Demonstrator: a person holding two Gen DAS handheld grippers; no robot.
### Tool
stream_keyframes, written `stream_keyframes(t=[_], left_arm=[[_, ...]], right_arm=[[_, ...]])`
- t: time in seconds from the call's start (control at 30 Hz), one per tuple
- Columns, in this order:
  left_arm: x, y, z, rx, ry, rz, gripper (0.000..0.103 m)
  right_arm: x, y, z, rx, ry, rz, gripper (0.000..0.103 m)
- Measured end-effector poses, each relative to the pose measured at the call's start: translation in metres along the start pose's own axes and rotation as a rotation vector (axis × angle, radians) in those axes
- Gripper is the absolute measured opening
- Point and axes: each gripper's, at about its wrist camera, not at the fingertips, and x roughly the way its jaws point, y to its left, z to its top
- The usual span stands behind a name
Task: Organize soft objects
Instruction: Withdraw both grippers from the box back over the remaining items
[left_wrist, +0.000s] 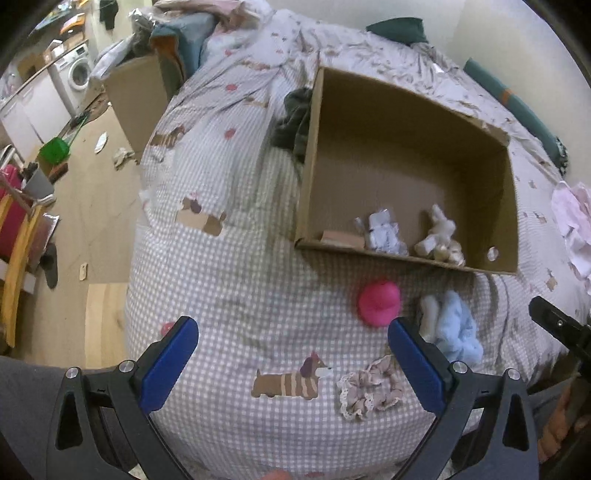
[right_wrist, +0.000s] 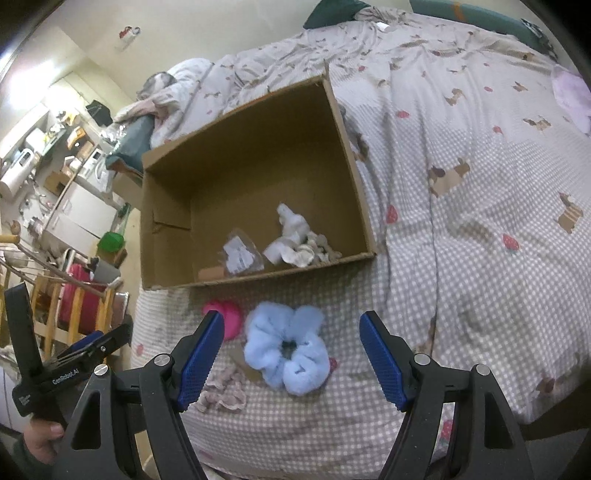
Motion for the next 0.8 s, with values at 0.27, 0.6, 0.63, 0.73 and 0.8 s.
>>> stream_keyframes(t=[0.27,0.6,0.63,0.73,0.8], left_arm=[[0.008,-0.009,-0.006,0.041,-0.002,-0.003,0.102],[0.022,0.02,-0.001,-0.085,0.015,-0.031,0.102],[0.026,0.02,-0.001,-0.087,0.029,-0.033,0.102],[0.038,0.013,-0.005,-0.071,0.099,-0.075,0.102],[0.05,0.0,-0.012,-0.037,0.181,-0.112,0.102]], right_arm=[[0.013,0.007,-0.001,-0.021,0.032,-0.015,0.08],[0.021,-0.004,0.002,0.047,0.059,0.035,0.08],[0.024,-0.005,0.002,0.053,0.065,0.037,0.08],[0.03,-0.005,0.004,0.06,0.081,0.034,0.08],[0.033,-0.003,0.004,0.06,0.09,0.029,0.08]])
